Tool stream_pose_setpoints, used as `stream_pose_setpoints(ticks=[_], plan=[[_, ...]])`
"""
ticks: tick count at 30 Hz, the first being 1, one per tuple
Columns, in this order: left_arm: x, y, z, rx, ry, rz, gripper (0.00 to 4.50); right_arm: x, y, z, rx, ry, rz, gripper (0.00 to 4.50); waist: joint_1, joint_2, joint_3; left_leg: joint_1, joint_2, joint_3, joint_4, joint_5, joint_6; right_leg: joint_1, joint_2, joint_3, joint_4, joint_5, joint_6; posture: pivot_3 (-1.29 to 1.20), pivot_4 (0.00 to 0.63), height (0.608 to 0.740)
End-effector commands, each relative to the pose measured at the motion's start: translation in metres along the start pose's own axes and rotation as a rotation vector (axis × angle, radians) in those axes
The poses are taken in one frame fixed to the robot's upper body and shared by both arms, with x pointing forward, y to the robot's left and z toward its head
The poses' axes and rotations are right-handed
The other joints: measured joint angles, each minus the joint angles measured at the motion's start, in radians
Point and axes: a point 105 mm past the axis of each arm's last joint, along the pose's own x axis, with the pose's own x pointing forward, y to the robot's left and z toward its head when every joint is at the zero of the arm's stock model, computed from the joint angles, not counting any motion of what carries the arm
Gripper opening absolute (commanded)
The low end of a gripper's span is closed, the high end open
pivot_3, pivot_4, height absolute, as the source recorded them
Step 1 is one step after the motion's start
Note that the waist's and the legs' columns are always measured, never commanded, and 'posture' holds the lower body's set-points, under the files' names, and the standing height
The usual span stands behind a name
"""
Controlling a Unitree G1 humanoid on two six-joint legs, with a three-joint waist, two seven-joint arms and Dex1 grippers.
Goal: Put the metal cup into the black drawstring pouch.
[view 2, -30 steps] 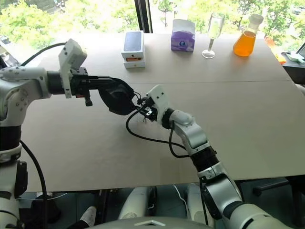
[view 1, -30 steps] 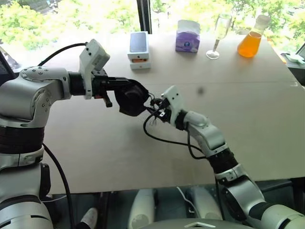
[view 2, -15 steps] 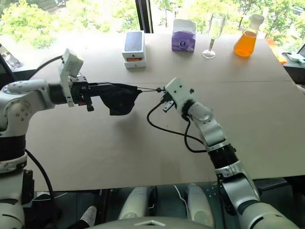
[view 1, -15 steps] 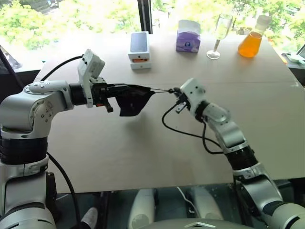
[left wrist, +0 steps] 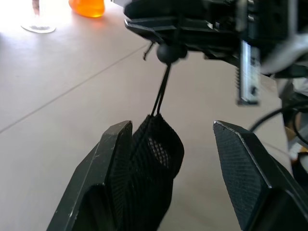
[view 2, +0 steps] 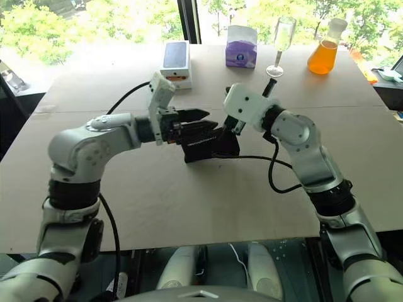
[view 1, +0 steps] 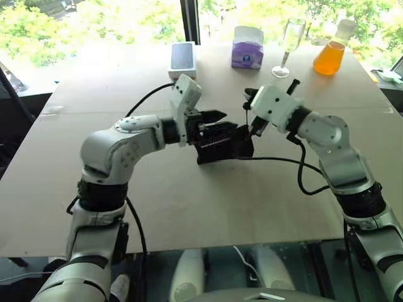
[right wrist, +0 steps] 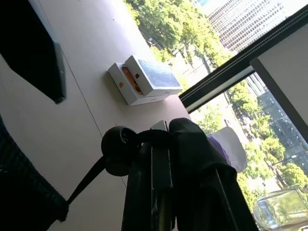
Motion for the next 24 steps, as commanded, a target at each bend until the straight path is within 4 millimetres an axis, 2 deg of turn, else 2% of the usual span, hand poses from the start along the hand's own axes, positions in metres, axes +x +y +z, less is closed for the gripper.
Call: stream_pose_setpoints(ticks=[1, 7, 18, 19, 20, 24], plan=[[0.008, 0.000, 0.017, 0.070, -0.057, -0.016, 2.71, -0.002, -0.009, 0.017, -0.076, -0.033, -0.017, 0.00, 0.001, 0.000, 0.000, 0.000, 0.000, 0.000, 0.000, 0.000, 0.000, 0.000, 0.000, 0.000, 0.000, 0.000, 0.000, 0.00, 0.150, 0.740], [0.019, -0.007, 0.027, 0.064, -0.104, -0.075, 2.71, -0.002, -0.008, 0.013, -0.079, -0.005, -0.027, 0.00, 0.001, 0.000, 0.000, 0.000, 0.000, 0.000, 0.000, 0.000, -0.001, 0.000, 0.000, 0.000, 0.000, 0.000, 0.000, 0.00, 0.150, 0.740], [0.029, -0.014, 0.023, 0.057, -0.100, -0.122, 2.71, -0.001, -0.011, 0.012, -0.065, 0.009, -0.054, 0.00, 0.001, 0.000, 0.000, 0.000, 0.000, 0.000, 0.000, 0.000, -0.001, 0.000, 0.000, 0.000, 0.000, 0.000, 0.000, 0.00, 0.150, 0.740], [0.029, -0.014, 0.023, 0.054, -0.101, -0.123, 2.17, 0.000, -0.011, 0.012, -0.065, 0.009, -0.054, 0.00, 0.001, 0.000, 0.000, 0.000, 0.000, 0.000, 0.000, 0.000, -0.001, 0.000, 0.000, -0.001, 0.000, 0.000, 0.000, 0.00, 0.150, 0.740], [0.030, -0.014, 0.023, 0.053, -0.102, -0.124, 1.92, 0.000, -0.011, 0.012, -0.065, 0.010, -0.054, 0.00, 0.001, 0.000, 0.000, 0.000, 0.000, 0.000, 0.000, 0.000, -0.001, 0.000, 0.000, -0.001, 0.000, 0.000, 0.000, 0.00, 0.150, 0.740], [0.031, -0.012, 0.023, 0.044, -0.106, -0.117, 0.26, -0.001, -0.011, 0.012, -0.066, 0.012, -0.054, 0.00, 0.001, 0.000, 0.000, 0.000, 0.000, 0.000, 0.000, 0.000, -0.001, 0.000, 0.000, 0.000, -0.001, 0.000, 0.000, 0.00, 0.150, 0.740]])
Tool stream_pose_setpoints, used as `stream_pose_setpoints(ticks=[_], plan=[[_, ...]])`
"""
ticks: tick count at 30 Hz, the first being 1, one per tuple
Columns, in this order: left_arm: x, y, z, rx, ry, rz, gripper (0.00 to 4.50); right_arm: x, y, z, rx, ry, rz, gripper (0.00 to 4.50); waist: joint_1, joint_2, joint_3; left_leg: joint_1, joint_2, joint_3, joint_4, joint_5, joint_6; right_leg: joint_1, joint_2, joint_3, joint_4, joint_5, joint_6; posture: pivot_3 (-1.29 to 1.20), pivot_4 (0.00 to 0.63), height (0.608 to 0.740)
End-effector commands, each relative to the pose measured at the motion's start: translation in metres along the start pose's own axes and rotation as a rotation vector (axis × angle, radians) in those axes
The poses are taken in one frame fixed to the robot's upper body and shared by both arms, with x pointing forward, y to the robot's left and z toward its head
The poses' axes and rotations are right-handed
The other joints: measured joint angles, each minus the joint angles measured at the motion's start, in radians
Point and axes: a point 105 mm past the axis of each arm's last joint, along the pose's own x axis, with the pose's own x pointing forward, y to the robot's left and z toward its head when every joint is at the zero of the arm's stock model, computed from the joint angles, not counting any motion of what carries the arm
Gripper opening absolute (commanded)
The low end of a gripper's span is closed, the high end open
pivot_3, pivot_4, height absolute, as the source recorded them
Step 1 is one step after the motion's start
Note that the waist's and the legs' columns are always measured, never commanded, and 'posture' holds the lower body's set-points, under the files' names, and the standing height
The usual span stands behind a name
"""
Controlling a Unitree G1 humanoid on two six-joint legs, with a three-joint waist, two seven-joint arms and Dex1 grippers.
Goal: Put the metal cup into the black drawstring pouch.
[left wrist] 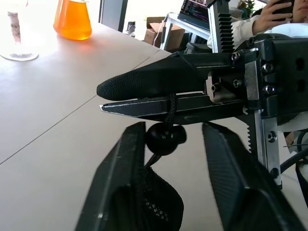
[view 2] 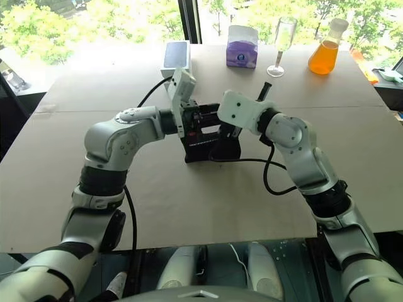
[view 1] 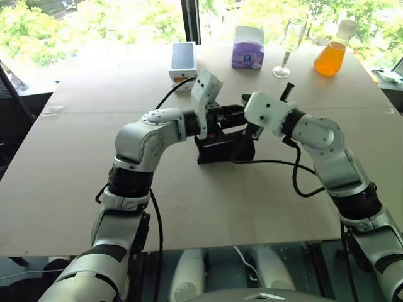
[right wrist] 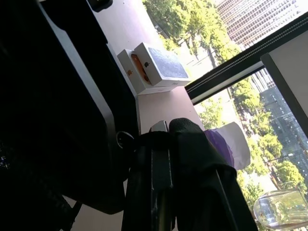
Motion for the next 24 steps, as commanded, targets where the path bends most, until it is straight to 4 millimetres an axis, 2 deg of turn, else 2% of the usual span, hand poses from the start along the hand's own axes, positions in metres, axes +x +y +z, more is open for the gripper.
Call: stream_pose_setpoints(ticks=[1, 6, 9, 15, 18, 20, 24], plan=[[0.001, -0.003, 0.015, 0.048, -0.047, -0.012, 0.17, -0.005, -0.014, 0.017, -0.038, -0.051, -0.053, 0.00, 0.000, 0.000, 0.000, 0.000, 0.000, 0.000, 0.000, 0.000, 0.000, 0.000, 0.000, 0.000, 0.000, 0.000, 0.000, 0.00, 0.150, 0.740], [0.001, -0.004, 0.009, 0.055, -0.016, -0.025, 0.17, -0.006, -0.017, 0.014, -0.020, -0.037, -0.074, 0.00, 0.000, 0.000, 0.000, 0.000, 0.000, 0.000, 0.000, 0.000, 0.000, 0.000, 0.000, 0.000, 0.000, 0.000, 0.000, 0.00, 0.150, 0.740], [0.000, -0.004, -0.004, 0.051, 0.038, -0.030, 0.17, -0.009, -0.031, 0.005, 0.007, -0.006, -0.128, 0.00, 0.000, 0.000, 0.000, 0.000, 0.000, 0.000, 0.000, 0.000, 0.000, 0.000, 0.000, 0.000, 0.000, 0.000, 0.000, 0.00, 0.150, 0.740], [-0.002, -0.001, -0.039, 0.015, 0.140, -0.024, 0.17, -0.027, -0.088, -0.033, 0.105, 0.114, -0.357, 0.00, 0.001, 0.000, 0.000, 0.000, 0.000, 0.000, 0.000, 0.000, 0.000, 0.000, 0.000, 0.000, 0.000, 0.000, 0.000, 0.00, 0.150, 0.740], [-0.002, 0.003, -0.067, -0.023, 0.204, -0.001, 0.17, -0.046, -0.113, -0.065, 0.144, 0.209, -0.462, 0.00, 0.001, 0.000, 0.000, 0.000, 0.000, 0.000, -0.001, 0.000, 0.000, 0.000, 0.000, 0.000, 0.000, 0.000, 0.000, 0.00, 0.150, 0.740], [-0.004, 0.006, -0.080, -0.033, 0.241, 0.017, 0.17, -0.059, -0.120, -0.089, 0.169, 0.279, -0.503, 0.00, 0.002, 0.000, 0.000, 0.000, 0.000, 0.001, -0.001, 0.000, 0.000, 0.000, 0.000, 0.000, 0.000, 0.000, 0.000, 0.00, 0.150, 0.740], [-0.007, 0.011, -0.096, -0.037, 0.289, 0.044, 0.17, -0.070, -0.116, -0.112, 0.181, 0.336, -0.505, 0.00, 0.000, 0.000, 0.000, 0.000, 0.000, 0.001, -0.001, 0.000, 0.001, 0.000, 0.000, 0.001, -0.001, 0.000, 0.000, 0.00, 0.150, 0.740]])
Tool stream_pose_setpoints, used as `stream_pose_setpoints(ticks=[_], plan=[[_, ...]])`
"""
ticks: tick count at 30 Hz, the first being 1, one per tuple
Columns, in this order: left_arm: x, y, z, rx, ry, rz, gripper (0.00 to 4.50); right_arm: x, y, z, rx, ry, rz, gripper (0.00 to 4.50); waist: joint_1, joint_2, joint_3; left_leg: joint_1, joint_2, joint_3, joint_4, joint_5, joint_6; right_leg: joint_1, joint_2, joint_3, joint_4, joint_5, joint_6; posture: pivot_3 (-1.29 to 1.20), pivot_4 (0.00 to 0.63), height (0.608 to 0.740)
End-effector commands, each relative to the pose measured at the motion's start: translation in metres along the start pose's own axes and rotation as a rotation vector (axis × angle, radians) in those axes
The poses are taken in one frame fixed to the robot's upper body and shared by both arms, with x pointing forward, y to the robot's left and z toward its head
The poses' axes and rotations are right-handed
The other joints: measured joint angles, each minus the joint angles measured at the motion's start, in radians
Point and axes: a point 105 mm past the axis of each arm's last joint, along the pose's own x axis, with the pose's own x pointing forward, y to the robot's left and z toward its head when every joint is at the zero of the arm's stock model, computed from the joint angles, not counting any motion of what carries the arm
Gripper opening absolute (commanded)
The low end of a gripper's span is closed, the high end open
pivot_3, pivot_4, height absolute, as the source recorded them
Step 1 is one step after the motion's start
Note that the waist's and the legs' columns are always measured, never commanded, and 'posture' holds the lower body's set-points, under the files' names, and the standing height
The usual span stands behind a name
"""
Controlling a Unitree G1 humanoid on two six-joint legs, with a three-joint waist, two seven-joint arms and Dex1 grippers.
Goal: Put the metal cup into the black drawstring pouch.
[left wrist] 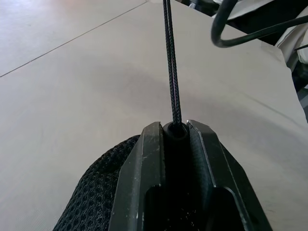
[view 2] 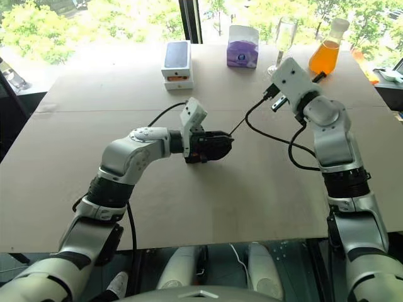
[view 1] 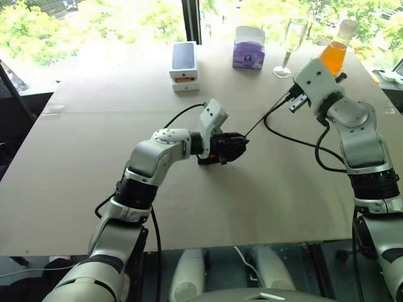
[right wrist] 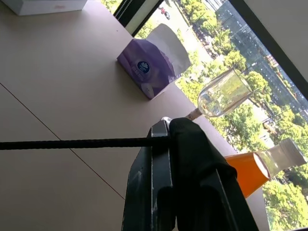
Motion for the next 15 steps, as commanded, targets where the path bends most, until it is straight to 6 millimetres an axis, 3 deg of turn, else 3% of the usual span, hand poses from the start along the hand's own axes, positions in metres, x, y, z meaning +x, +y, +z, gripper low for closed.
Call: stream_pose_setpoints(ticks=[1, 5, 9, 10, 13, 15], plan=[[-0.005, 0.010, -0.037, -0.055, 0.117, 0.048, 0.17, -0.021, -0.058, -0.010, -0.006, 0.014, -0.224, 0.00, -0.001, 0.000, 0.000, 0.000, 0.000, 0.000, 0.000, 0.000, 0.000, 0.000, 0.000, 0.000, 0.000, 0.000, 0.000, 0.00, 0.150, 0.740], [-0.001, 0.010, -0.039, -0.040, 0.115, 0.047, 0.17, -0.018, -0.022, -0.024, 0.081, 0.008, -0.083, 0.00, -0.004, 0.000, 0.000, 0.001, 0.000, 0.000, -0.001, 0.000, 0.000, 0.000, 0.000, 0.001, 0.000, 0.000, 0.000, 0.00, 0.150, 0.740], [0.008, 0.008, -0.028, -0.021, 0.057, 0.039, 0.17, -0.019, 0.029, -0.039, 0.195, 0.009, 0.113, 0.00, -0.002, 0.001, -0.001, 0.002, 0.000, 0.000, 0.000, 0.000, 0.001, 0.001, 0.000, 0.001, 0.000, 0.000, 0.000, 0.00, 0.150, 0.740], [0.008, 0.006, -0.021, -0.021, 0.025, 0.029, 0.67, -0.023, 0.042, -0.042, 0.216, 0.009, 0.173, 0.00, -0.002, 0.002, -0.001, 0.002, 0.000, 0.000, 0.000, 0.000, 0.001, 0.002, 0.000, 0.001, 0.000, 0.000, 0.000, 0.00, 0.150, 0.740], [0.000, 0.004, -0.005, -0.050, -0.044, 0.009, 1.88, -0.037, 0.064, -0.051, 0.255, 0.016, 0.284, 0.91, -0.001, 0.002, -0.001, 0.002, 0.000, 0.000, 0.000, -0.001, 0.001, 0.002, 0.000, 0.000, 0.000, 0.000, 0.000, 0.00, 0.150, 0.740], [-0.014, 0.003, 0.009, -0.063, -0.101, -0.001, 3.01, -0.052, 0.065, -0.056, 0.280, 0.031, 0.303, 2.02, -0.003, 0.003, -0.001, 0.002, 0.000, 0.000, 0.000, -0.001, 0.001, 0.002, 0.000, 0.000, 0.000, 0.000, 0.000, 0.00, 0.150, 0.740]])
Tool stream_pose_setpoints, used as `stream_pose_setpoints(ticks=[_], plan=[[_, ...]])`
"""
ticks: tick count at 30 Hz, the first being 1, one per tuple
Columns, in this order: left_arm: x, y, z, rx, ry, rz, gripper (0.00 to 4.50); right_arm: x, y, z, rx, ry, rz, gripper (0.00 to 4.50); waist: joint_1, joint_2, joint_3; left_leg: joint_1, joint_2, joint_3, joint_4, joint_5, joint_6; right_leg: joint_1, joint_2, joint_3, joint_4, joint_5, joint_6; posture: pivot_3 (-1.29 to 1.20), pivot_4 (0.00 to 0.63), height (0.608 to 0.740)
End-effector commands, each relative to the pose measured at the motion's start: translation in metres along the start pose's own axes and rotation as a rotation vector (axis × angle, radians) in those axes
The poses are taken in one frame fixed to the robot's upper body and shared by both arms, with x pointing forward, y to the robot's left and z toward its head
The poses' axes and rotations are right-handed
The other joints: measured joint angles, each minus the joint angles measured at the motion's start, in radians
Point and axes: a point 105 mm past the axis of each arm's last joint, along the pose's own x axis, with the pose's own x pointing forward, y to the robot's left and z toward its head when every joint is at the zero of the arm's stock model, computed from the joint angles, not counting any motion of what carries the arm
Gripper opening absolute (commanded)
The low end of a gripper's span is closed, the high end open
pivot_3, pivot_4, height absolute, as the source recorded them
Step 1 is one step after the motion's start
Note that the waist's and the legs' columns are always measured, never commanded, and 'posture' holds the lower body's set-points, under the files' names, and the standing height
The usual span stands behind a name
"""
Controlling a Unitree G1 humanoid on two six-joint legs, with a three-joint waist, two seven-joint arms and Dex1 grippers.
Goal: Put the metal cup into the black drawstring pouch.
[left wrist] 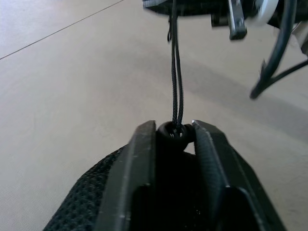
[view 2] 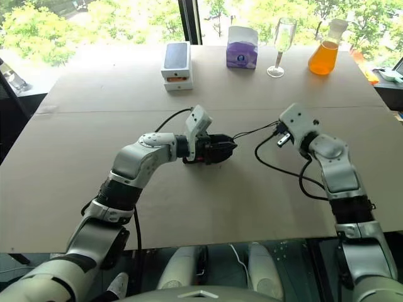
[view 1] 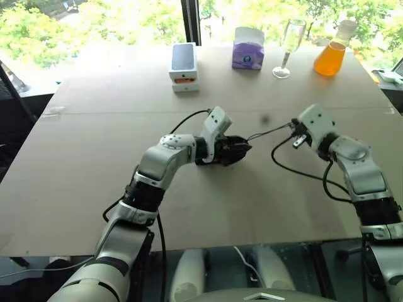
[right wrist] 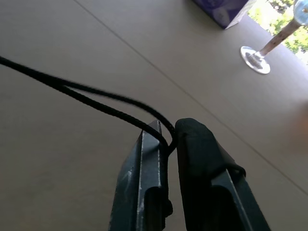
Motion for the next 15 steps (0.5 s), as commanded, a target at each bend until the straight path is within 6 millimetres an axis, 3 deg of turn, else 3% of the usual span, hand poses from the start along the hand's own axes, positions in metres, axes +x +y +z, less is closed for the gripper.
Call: stream_pose_setpoints(ticks=[1, 3, 6, 10, 13, 15], plan=[[-0.028, -0.002, 0.024, -0.033, -0.097, -0.013, 3.38, -0.027, -0.001, 0.010, 0.010, -0.045, 0.021, 2.40, -0.003, 0.001, 0.000, 0.000, 0.000, 0.000, 0.000, 0.000, 0.000, 0.000, 0.000, 0.001, 0.000, 0.000, 0.000, 0.00, 0.150, 0.740], [-0.042, -0.005, 0.032, -0.047, -0.125, -0.019, 4.30, -0.041, 0.002, 0.003, 0.030, -0.024, 0.039, 3.34, -0.002, 0.001, 0.001, 0.000, 0.001, 0.000, 0.000, 0.000, 0.000, -0.001, 0.000, 0.000, 0.000, 0.000, 0.000, 0.00, 0.150, 0.740], [-0.065, 0.003, 0.043, 0.009, -0.180, 0.086, 4.50, -0.069, 0.017, -0.001, 0.116, -0.067, 0.082, 4.46, 0.005, 0.001, 0.001, 0.000, 0.001, -0.001, 0.000, 0.000, 0.000, 0.000, 0.000, -0.001, -0.001, 0.000, 0.000, 0.00, 0.150, 0.740], [-0.094, 0.012, 0.058, 0.124, -0.344, 0.264, 4.50, -0.093, 0.030, 0.010, 0.150, -0.198, 0.064, 4.46, 0.006, 0.001, 0.001, 0.000, 0.000, -0.001, 0.000, 0.000, 0.000, 0.002, -0.001, -0.001, -0.001, 0.000, 0.000, 0.00, 0.150, 0.740], [-0.119, 0.010, 0.044, 0.158, -0.354, 0.314, 4.50, -0.107, 0.038, 0.016, 0.231, -0.265, 0.088, 4.46, -0.001, 0.001, 0.000, 0.002, 0.001, 0.000, 0.001, 0.000, 0.000, 0.002, -0.001, 0.000, 0.000, 0.000, 0.000, 0.00, 0.150, 0.740], [-0.134, 0.000, 0.022, 0.137, -0.337, 0.299, 4.50, -0.115, 0.041, 0.019, 0.223, -0.295, 0.081, 4.46, -0.003, 0.002, 0.000, 0.002, 0.001, -0.001, 0.001, 0.000, 0.000, 0.002, 0.000, 0.000, 0.000, 0.000, 0.000, 0.00, 0.150, 0.740]])
